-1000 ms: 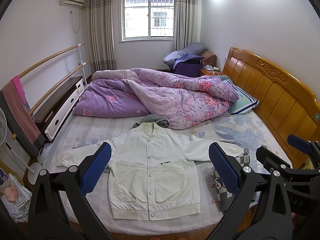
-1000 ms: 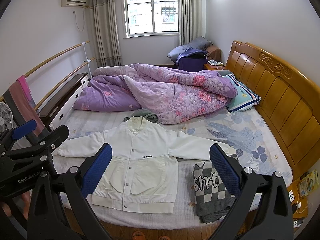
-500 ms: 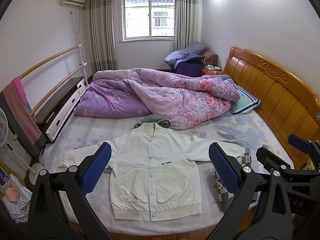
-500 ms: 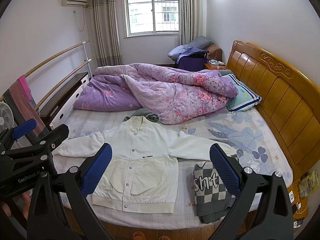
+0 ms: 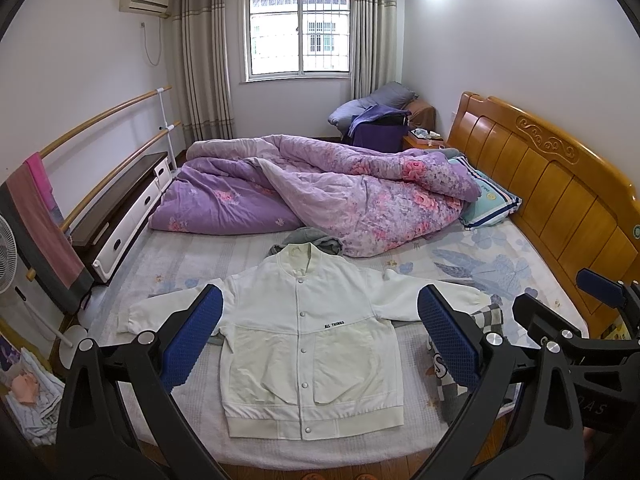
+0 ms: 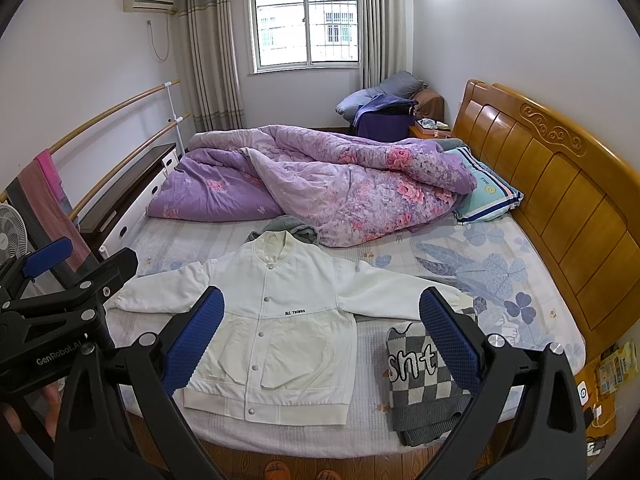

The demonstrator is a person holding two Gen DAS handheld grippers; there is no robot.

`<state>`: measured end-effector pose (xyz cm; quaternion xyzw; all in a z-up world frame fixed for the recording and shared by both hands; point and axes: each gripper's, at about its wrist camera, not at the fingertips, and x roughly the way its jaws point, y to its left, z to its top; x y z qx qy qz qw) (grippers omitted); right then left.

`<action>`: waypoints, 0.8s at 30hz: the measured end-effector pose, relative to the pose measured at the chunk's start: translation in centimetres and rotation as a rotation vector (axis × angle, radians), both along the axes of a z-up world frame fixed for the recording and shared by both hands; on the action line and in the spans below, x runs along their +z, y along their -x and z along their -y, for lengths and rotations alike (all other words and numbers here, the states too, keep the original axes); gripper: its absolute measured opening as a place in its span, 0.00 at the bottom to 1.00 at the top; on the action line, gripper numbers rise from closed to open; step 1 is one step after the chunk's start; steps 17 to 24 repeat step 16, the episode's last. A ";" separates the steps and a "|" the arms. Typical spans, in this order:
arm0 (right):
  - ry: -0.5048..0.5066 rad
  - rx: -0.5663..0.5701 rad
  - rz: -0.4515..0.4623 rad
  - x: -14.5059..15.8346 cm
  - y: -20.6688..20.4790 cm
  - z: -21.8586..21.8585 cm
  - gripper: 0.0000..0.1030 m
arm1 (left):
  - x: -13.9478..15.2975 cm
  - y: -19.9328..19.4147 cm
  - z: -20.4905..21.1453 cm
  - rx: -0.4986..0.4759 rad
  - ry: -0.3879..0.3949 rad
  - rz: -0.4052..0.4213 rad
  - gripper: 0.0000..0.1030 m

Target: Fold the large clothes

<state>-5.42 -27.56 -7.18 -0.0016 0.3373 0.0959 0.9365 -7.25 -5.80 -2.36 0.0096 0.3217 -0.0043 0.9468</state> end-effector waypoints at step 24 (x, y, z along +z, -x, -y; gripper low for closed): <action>-0.005 0.000 -0.004 -0.4 0.0 -0.2 0.92 | -0.2 0.3 -0.4 0.000 -0.014 0.007 0.95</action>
